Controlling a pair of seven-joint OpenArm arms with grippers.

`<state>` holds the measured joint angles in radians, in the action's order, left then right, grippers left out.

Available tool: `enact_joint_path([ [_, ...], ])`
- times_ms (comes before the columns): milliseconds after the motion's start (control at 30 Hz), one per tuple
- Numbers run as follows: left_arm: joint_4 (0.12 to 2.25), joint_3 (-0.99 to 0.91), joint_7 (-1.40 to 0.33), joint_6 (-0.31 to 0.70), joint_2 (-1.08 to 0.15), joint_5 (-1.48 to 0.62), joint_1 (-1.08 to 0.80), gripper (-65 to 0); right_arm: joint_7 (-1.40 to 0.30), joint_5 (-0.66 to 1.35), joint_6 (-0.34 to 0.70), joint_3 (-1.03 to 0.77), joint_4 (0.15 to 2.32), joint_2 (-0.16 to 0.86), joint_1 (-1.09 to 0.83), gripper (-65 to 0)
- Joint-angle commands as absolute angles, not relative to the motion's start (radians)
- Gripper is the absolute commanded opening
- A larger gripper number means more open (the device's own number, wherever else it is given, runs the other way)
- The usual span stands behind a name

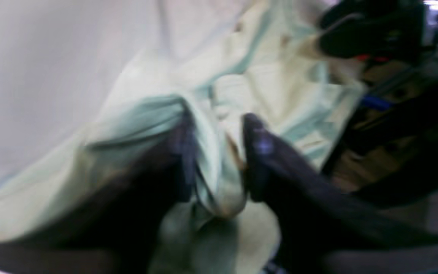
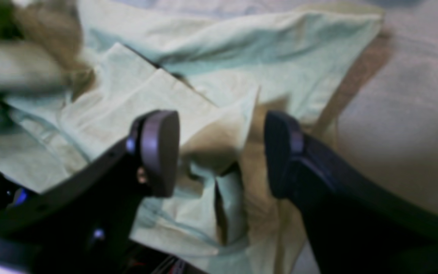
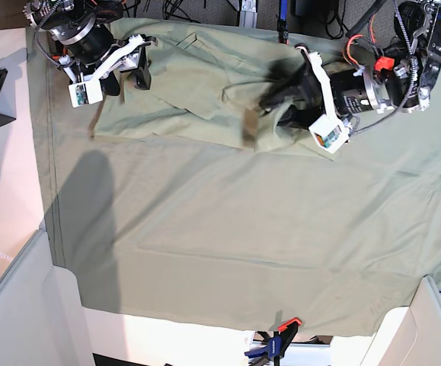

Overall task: Fold the T-shirt properly
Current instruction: 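Grasp the folded fabric with the left gripper and push toward the right gripper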

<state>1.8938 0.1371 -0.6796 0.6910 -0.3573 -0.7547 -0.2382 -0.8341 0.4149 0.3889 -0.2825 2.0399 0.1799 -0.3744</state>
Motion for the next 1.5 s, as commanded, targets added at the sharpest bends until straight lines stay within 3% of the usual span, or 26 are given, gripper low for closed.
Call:
enact_joint_path([
  [0, 1.910, 0.140, -0.653, 0.698, -0.362, -0.803, -0.228, -35.8, -0.806, 0.427, 0.389, -0.289, 2.057, 0.185, -0.374, -29.9],
  [233, 1.915, 0.150, -0.664, 0.698, -0.318, -0.913, -0.213, -35.3, -0.804, 0.426, 0.389, -0.289, 2.057, 0.185, -0.371, -29.9],
  [400, 1.990, 0.147, -0.762, 0.698, -0.282, -1.029, -0.194, -35.3, -0.804, 0.426, 0.389, -0.289, 2.057, 0.185, -0.372, -29.9],
  [633, 2.023, 0.172, -0.763, 0.698, -0.283, -0.995, -0.200, -36.1, -0.804, 0.403, 0.389, -0.289, 2.057, 0.185, -0.372, -29.9],
  [700, 2.023, 0.172, -0.763, 0.698, -0.283, -0.976, -0.200, -42.9, -0.801, 0.403, 0.389, -0.289, 2.057, 0.185, -0.371, -29.9],
  [800, 2.023, 0.172, -0.759, 0.698, -0.284, -0.889, -0.201, -61.8, -0.796, 0.403, 0.389, -0.289, 2.057, 0.185, -0.372, -29.9],
  [1033, 2.023, 0.193, -0.776, 0.698, -0.359, -0.954, -0.251, -62.7, -0.794, 0.400, 0.389, -0.289, 2.057, 0.185, -0.371, -29.9],
  [1100, 2.023, 0.222, -0.776, 0.698, -0.369, -0.965, -0.262, -57.1, -0.788, 0.400, 0.389, -0.289, 2.057, 0.185, -0.371, -29.9],
  [1233, 2.023, 0.284, -0.774, 0.698, -0.366, -0.965, -0.266, -27.2, -0.786, 0.400, 0.389, -0.289, 2.057, 0.182, -0.371, -29.9],
  [1267, 2.023, 0.299, -0.765, 0.698, -0.366, -0.961, -0.266, -22.6, -0.786, 0.400, 0.389, -0.289, 2.057, 0.180, -0.372, -29.9],
  [1467, 2.023, 0.356, -0.773, 0.698, -0.340, -1.005, -0.266, -21.2, -0.786, 0.400, 0.389, -0.289, 2.057, 0.165, -0.371, -29.9],
])
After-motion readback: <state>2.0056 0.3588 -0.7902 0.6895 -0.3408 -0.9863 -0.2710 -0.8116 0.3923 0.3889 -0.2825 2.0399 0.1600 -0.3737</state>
